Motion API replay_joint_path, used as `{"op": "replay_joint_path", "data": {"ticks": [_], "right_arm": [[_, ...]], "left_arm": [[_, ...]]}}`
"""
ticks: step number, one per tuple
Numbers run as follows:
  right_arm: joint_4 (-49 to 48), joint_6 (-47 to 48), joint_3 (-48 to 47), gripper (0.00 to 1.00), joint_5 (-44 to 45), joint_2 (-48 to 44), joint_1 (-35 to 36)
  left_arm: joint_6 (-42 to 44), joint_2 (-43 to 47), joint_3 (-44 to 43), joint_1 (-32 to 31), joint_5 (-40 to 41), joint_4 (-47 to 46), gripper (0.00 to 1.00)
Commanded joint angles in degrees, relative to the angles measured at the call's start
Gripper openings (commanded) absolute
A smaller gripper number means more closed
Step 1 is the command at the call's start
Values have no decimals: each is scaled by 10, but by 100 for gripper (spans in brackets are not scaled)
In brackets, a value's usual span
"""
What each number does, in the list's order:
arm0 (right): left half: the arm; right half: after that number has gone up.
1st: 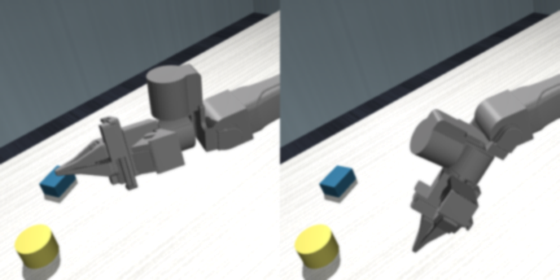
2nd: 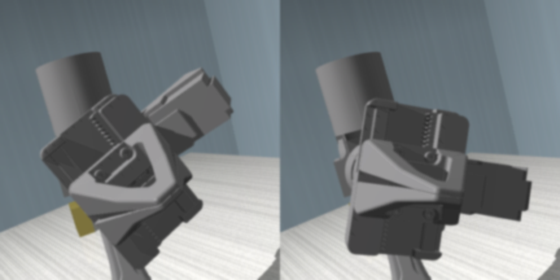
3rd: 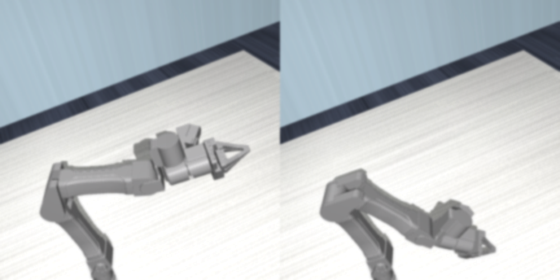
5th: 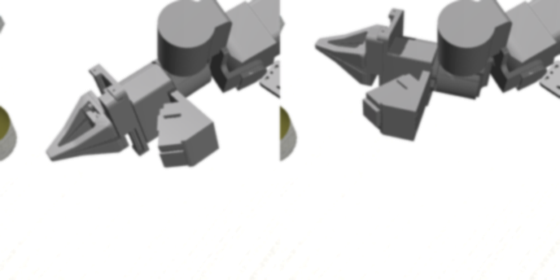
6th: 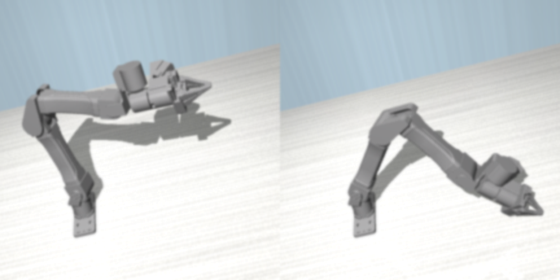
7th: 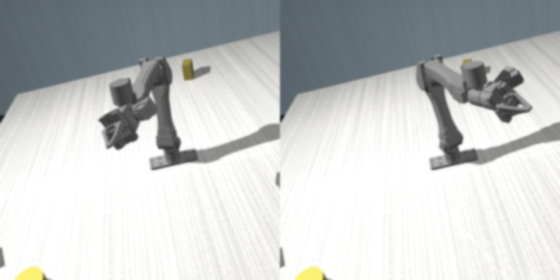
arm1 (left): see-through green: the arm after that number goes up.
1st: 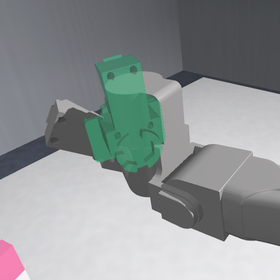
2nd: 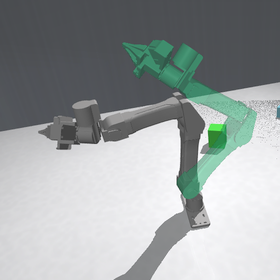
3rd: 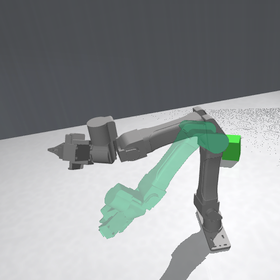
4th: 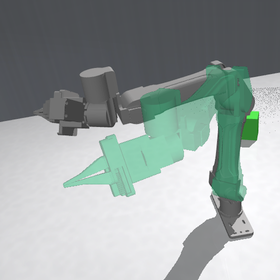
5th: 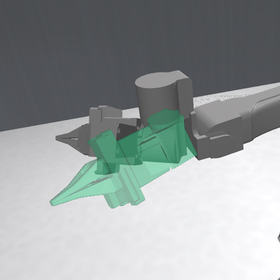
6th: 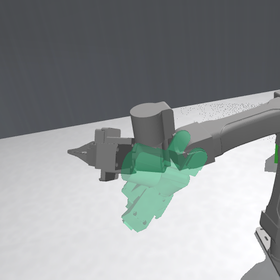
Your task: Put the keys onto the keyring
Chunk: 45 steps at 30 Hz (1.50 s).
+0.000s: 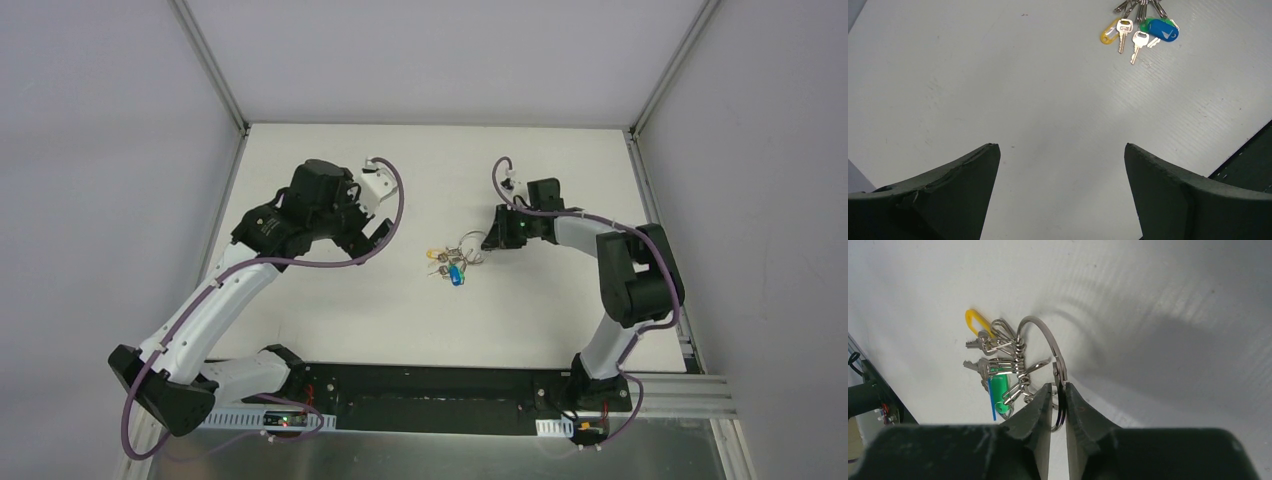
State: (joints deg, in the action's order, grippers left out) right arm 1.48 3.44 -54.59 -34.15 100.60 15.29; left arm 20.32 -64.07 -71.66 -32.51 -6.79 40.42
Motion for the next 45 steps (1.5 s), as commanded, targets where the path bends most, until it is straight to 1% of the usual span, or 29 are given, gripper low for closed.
{"op": "replay_joint_path", "data": {"ticks": [1, 6, 10, 14, 16, 19, 22, 23, 27, 30, 33, 35, 36, 39, 41, 45], "right_arm": [[34, 17, -32, 19, 14, 13, -14], [54, 25, -53, 28, 19, 29, -33], [66, 32, -66, 35, 24, 27, -50], [82, 38, -76, 46, 32, 5, -68], [91, 42, -81, 55, 34, -16, -77], [105, 62, -87, 72, 56, -61, -83], [116, 87, -94, 97, 81, -112, -84], [120, 93, -99, 99, 85, -124, -84], [136, 95, -126, 100, 93, -143, -86], [160, 87, -150, 100, 105, -147, -87], [159, 78, -143, 100, 140, -172, -87], [147, 71, -120, 100, 172, -201, -87], [132, 64, -91, 100, 187, -217, -88], [82, 41, -22, 100, 196, -269, -90], [68, 27, 5, 100, 195, -302, -90], [66, 22, 28, 100, 185, -347, -91]], "left_arm": [[-3, 23, 10, 5, -14, -12, 99], [-1, 32, 16, 5, -8, -8, 99], [-9, 39, 21, 5, 14, -8, 99], [-11, 42, 25, 5, 38, 0, 99], [-13, 42, 26, 5, 61, 3, 99], [-15, 43, 31, 7, 113, 0, 99], [-24, 54, 47, 15, 141, -22, 99], [-28, 59, 54, 21, 146, -32, 99], [-51, 68, 77, 44, 165, -82, 99], [-76, 69, 83, 76, 158, -109, 99], [-95, 90, 104, 113, 146, -148, 99], [-112, 114, 131, 138, 142, -183, 99], [-121, 125, 145, 150, 142, -199, 99], [-152, 154, 178, 180, 148, -237, 99], [-168, 163, 184, 201, 137, -241, 99], [-201, 178, 196, 233, 87, -239, 99]]}}
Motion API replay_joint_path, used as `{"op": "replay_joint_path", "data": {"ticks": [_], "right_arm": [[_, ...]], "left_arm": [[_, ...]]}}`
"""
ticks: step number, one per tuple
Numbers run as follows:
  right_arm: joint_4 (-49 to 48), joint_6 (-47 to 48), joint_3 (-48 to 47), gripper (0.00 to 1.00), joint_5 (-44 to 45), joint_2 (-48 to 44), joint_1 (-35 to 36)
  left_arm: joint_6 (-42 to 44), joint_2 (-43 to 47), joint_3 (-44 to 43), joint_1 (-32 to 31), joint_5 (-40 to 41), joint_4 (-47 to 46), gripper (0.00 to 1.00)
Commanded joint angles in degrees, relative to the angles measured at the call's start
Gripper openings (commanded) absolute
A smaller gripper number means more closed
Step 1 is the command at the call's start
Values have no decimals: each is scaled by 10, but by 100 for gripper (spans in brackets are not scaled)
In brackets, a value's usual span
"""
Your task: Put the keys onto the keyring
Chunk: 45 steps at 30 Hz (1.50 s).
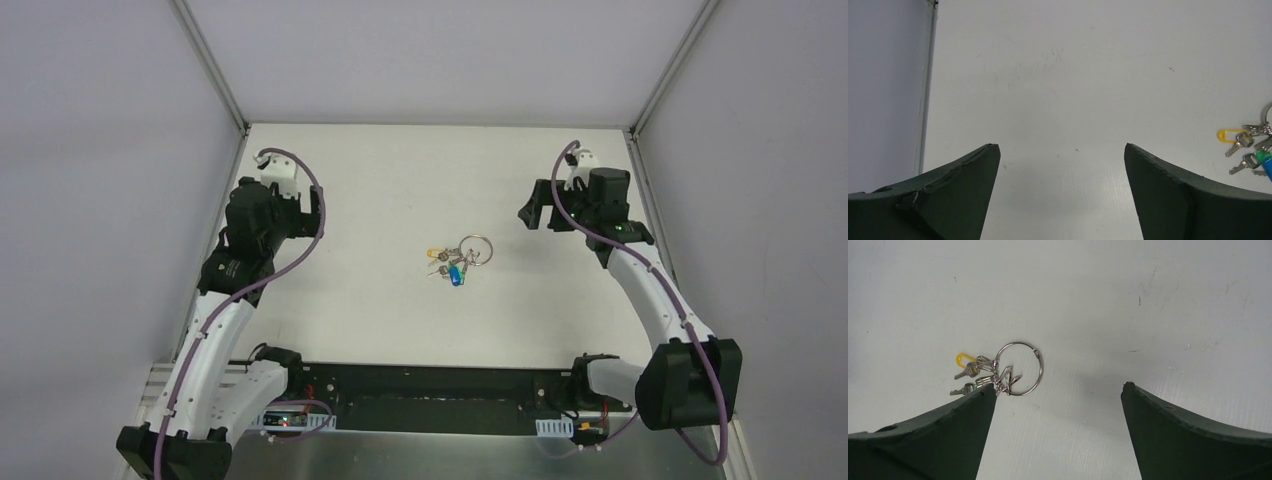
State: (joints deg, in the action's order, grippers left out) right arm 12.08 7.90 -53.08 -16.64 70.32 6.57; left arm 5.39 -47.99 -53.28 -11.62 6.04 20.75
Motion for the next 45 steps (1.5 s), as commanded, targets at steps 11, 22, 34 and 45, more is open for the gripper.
{"op": "replay_joint_path", "data": {"ticks": [11, 22, 34, 45], "right_arm": [[-38, -20, 59, 100, -53, -117, -5], [-63, -4, 108, 100, -59, -205, -19], [-70, -34, 115, 100, -92, -248, -64], [-57, -32, 97, 100, -41, -266, -86]], "left_arm": [[-77, 81, 111, 46, -110, -112, 99], [-46, 126, 177, 46, -107, -173, 99], [-14, 127, 138, 46, -93, -115, 99], [-12, 127, 129, 46, -100, -89, 99]]}}
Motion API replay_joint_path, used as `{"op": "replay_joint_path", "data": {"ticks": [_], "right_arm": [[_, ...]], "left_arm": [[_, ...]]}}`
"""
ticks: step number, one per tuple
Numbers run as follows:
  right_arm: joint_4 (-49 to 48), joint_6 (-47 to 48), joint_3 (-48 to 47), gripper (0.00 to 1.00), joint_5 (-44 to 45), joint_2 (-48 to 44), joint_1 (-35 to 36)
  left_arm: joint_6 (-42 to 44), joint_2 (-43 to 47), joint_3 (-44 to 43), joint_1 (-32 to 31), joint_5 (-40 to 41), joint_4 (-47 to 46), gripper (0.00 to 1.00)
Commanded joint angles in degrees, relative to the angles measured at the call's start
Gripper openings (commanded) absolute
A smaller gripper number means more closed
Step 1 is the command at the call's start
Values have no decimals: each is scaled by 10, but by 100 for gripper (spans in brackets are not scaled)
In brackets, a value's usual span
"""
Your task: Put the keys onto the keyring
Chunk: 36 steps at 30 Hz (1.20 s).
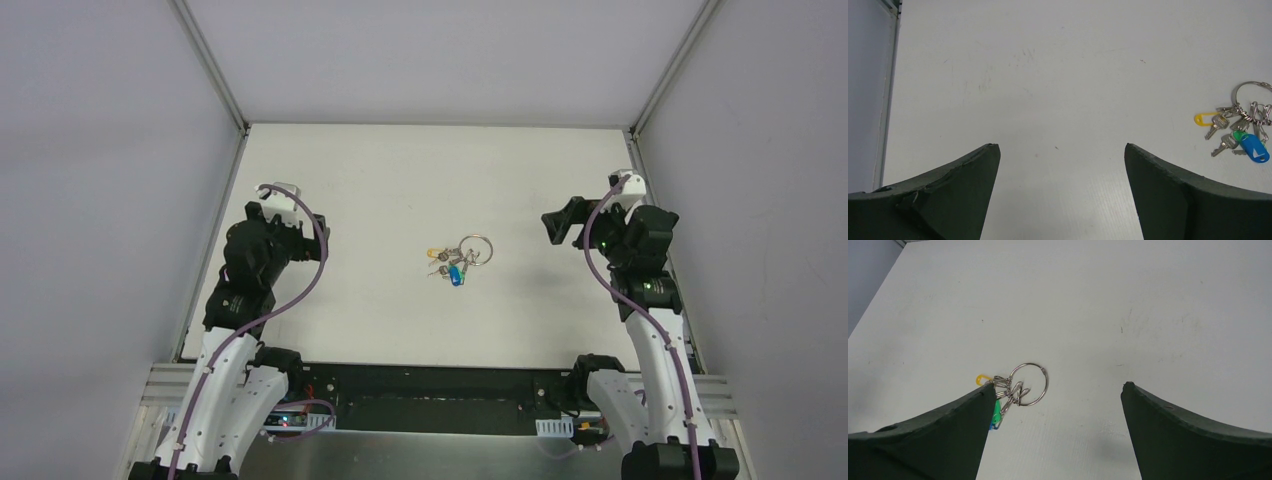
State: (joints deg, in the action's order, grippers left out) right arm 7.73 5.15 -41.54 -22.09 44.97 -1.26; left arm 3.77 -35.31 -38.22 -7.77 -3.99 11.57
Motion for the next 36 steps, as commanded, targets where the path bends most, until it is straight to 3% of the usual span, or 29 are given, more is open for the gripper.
{"op": "replay_joint_path", "data": {"ticks": [1, 36], "right_arm": [[-14, -5, -18, 100, 11, -14, -10], [-6, 13, -14, 100, -19, -34, -16]], "left_arm": [[4, -1, -22, 7, 0, 3, 99], [7, -8, -16, 20, -19, 5, 99]]}}
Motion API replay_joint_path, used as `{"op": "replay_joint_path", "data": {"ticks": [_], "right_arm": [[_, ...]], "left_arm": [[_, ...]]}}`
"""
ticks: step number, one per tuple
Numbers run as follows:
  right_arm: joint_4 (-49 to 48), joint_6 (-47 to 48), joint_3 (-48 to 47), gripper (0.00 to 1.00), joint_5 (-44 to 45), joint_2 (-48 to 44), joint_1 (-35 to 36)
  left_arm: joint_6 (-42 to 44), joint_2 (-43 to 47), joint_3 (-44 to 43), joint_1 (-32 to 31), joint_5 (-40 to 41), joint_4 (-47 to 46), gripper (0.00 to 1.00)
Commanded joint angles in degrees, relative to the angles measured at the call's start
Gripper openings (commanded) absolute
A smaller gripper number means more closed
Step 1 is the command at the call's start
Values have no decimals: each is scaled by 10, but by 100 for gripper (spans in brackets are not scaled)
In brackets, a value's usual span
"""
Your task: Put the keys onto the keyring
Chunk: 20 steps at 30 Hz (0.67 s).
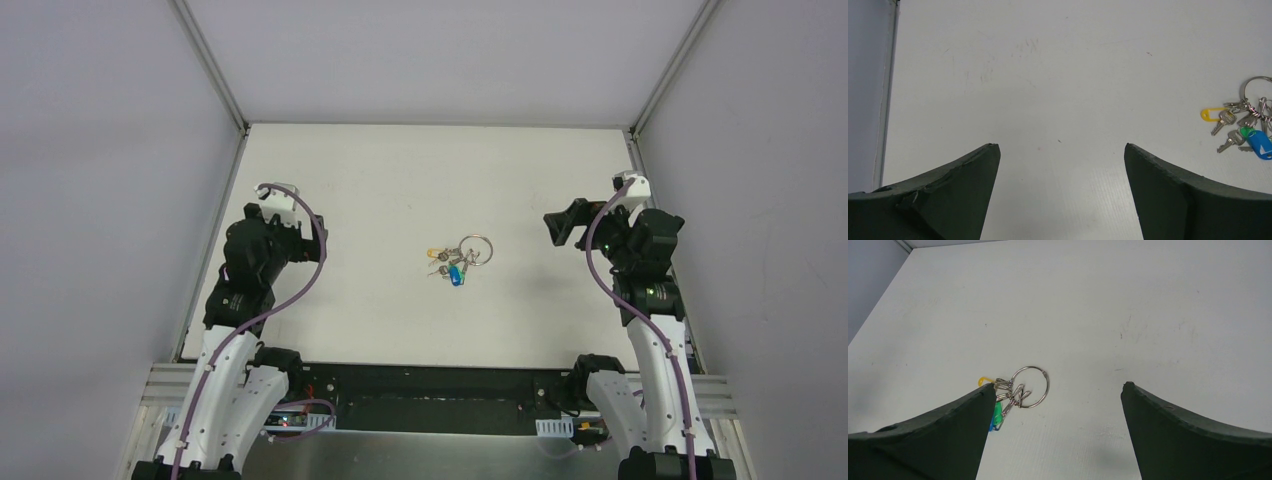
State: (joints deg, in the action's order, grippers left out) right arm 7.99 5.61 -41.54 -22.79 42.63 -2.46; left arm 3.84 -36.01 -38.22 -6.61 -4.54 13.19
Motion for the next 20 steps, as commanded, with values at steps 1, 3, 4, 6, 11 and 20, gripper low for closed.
{"op": "replay_joint_path", "data": {"ticks": [1, 3, 4, 6, 11, 20], "right_arm": [[-8, 8, -14, 100, -11, -10, -4], [-10, 9, -14, 100, -6, -7, -4], [-10, 9, -14, 100, -5, -7, -4], [-9, 9, -14, 100, -6, -9, -4], [-10, 10, -13, 100, -6, -5, -4], [-11, 11, -14, 100, 2, -5, -4]], "left_arm": [[6, -2, -17, 8, -12, -11, 99], [7, -4, -17, 7, -10, -10, 99], [6, -4, -16, 9, -13, -11, 99], [7, -5, -15, 9, -18, -11, 99], [7, -8, -16, 9, -17, -10, 99], [7, -9, -17, 9, -16, -10, 99]]}}
